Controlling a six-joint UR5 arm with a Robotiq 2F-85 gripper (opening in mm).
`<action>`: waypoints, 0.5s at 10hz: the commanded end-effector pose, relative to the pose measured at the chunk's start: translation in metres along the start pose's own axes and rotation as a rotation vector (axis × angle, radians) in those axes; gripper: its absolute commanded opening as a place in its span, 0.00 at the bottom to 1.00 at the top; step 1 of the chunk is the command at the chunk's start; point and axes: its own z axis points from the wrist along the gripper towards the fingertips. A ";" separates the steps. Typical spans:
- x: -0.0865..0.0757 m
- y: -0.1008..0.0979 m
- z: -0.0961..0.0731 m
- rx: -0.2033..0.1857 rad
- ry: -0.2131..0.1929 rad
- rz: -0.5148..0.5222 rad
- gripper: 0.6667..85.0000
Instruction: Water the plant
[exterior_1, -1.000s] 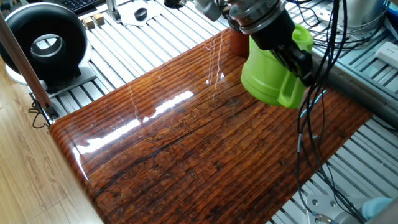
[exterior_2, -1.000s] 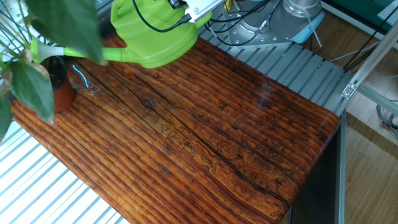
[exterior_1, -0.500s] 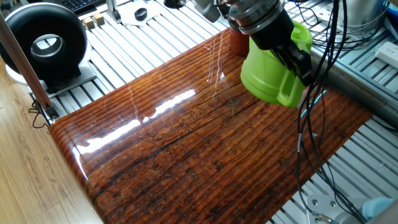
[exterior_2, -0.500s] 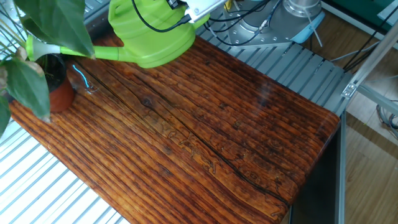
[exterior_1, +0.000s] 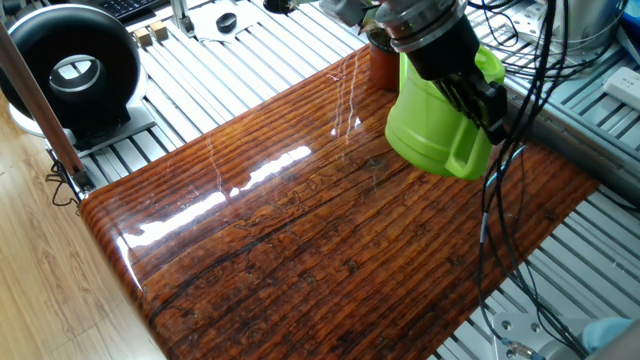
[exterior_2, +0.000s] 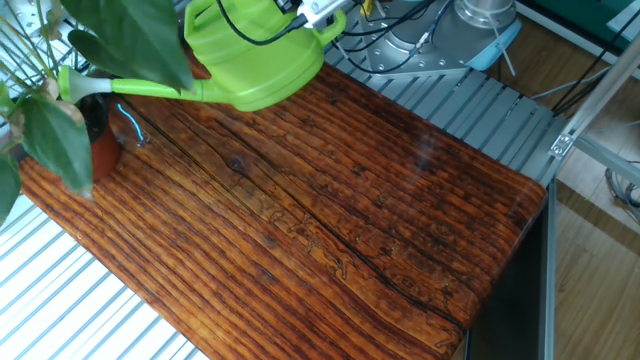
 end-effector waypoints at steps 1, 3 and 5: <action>0.000 -0.001 0.000 0.007 -0.014 -0.011 0.01; 0.001 -0.003 0.001 0.014 -0.015 0.009 0.01; -0.019 0.004 0.000 -0.016 -0.089 0.079 0.01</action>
